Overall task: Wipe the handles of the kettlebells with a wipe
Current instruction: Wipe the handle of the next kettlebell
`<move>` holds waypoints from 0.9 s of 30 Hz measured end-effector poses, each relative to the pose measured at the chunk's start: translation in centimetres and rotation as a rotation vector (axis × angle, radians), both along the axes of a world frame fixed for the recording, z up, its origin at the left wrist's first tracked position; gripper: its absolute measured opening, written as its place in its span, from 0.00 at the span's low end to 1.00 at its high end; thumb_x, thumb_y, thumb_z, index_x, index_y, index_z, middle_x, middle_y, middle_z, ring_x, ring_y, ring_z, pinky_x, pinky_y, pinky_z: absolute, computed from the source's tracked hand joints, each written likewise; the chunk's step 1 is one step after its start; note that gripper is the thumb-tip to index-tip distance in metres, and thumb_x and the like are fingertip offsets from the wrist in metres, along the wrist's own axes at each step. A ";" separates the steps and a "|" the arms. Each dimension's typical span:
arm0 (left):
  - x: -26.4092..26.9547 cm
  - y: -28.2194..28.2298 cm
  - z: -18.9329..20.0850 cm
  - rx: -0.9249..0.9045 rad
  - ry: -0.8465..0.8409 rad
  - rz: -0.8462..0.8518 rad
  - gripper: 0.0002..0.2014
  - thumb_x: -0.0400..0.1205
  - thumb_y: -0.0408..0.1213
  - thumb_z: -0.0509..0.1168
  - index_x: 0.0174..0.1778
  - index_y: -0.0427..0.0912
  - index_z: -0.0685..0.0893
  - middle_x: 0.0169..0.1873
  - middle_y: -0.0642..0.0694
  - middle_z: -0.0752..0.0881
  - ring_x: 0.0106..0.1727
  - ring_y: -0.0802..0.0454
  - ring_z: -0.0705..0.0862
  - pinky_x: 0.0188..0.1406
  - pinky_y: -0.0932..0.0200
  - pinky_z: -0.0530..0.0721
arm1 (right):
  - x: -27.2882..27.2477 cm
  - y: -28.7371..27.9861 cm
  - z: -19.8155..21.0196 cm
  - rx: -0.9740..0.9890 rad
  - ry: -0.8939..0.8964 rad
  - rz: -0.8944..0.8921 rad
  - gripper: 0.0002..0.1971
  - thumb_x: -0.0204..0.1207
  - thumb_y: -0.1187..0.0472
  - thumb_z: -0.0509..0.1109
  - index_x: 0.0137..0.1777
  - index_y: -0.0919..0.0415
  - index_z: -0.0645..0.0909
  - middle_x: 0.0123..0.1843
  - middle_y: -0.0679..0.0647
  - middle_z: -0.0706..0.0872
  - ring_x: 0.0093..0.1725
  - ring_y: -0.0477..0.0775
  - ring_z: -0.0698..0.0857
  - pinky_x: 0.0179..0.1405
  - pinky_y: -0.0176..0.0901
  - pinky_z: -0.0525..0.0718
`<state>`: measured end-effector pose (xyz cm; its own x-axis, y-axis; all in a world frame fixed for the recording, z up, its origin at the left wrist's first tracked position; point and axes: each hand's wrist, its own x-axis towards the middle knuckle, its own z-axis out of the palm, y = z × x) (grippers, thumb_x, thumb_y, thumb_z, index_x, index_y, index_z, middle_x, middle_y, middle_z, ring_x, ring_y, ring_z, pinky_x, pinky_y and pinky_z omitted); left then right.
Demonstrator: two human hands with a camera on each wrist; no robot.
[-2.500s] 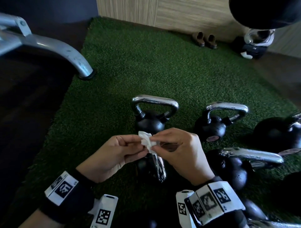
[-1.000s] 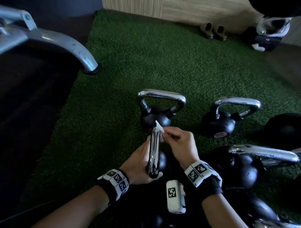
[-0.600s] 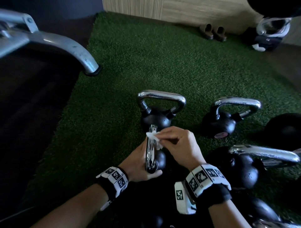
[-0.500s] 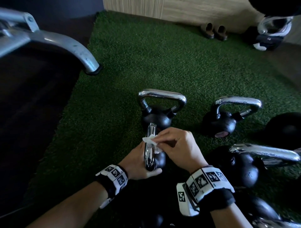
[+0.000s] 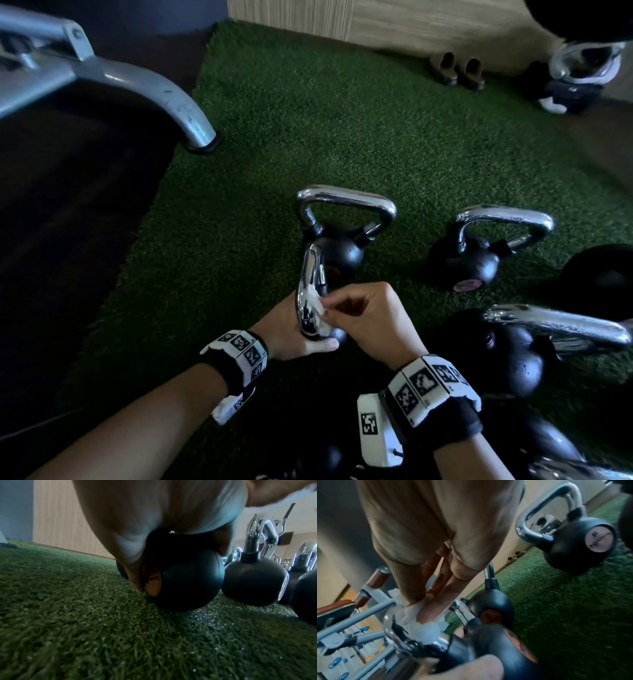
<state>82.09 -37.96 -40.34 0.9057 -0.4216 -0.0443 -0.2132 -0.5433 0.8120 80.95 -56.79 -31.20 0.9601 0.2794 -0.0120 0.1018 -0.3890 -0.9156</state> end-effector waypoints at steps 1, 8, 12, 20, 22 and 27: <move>-0.1 0.0 0.1 0.000 0.035 0.015 0.16 0.73 0.50 0.83 0.39 0.59 0.80 0.39 0.66 0.85 0.46 0.68 0.84 0.53 0.68 0.79 | -0.2 0.0 -0.4 -0.024 0.022 0.002 0.11 0.69 0.68 0.85 0.41 0.49 0.94 0.41 0.43 0.95 0.42 0.40 0.93 0.46 0.31 0.86; -0.7 0.4 0.9 -0.134 0.167 0.003 0.10 0.74 0.36 0.84 0.37 0.50 0.89 0.37 0.59 0.91 0.42 0.67 0.89 0.47 0.72 0.83 | 0.0 -0.1 -1.2 -0.135 0.090 0.015 0.10 0.70 0.67 0.84 0.47 0.51 0.95 0.42 0.43 0.95 0.41 0.36 0.92 0.45 0.27 0.84; -0.6 0.5 1.6 -0.016 0.048 -0.097 0.15 0.76 0.44 0.82 0.44 0.64 0.81 0.50 0.74 0.85 0.59 0.79 0.80 0.62 0.79 0.71 | 1.2 0.7 -2.0 -0.082 0.142 -0.041 0.09 0.72 0.61 0.84 0.50 0.48 0.94 0.46 0.45 0.96 0.47 0.39 0.92 0.52 0.33 0.88; -0.8 1.1 1.2 -0.044 0.146 -0.063 0.20 0.72 0.49 0.84 0.44 0.39 0.85 0.40 0.49 0.90 0.48 0.55 0.89 0.59 0.52 0.87 | 1.3 1.7 -2.1 -0.191 0.181 0.159 0.07 0.79 0.57 0.77 0.54 0.50 0.94 0.47 0.42 0.95 0.49 0.36 0.91 0.52 0.33 0.87; -0.8 1.2 1.1 -0.046 0.178 -0.059 0.21 0.73 0.49 0.84 0.52 0.40 0.87 0.45 0.48 0.91 0.53 0.55 0.89 0.63 0.57 0.85 | 1.2 1.3 -2.0 -0.155 0.205 0.213 0.08 0.80 0.57 0.76 0.55 0.49 0.94 0.50 0.42 0.95 0.52 0.40 0.92 0.58 0.40 0.89; -0.8 1.1 1.6 -0.052 0.128 -0.041 0.28 0.73 0.44 0.84 0.63 0.33 0.84 0.48 0.45 0.92 0.54 0.54 0.89 0.62 0.59 0.85 | 1.2 1.8 -1.9 -0.253 -0.027 0.264 0.10 0.76 0.70 0.74 0.49 0.58 0.94 0.48 0.49 0.94 0.48 0.46 0.90 0.50 0.41 0.87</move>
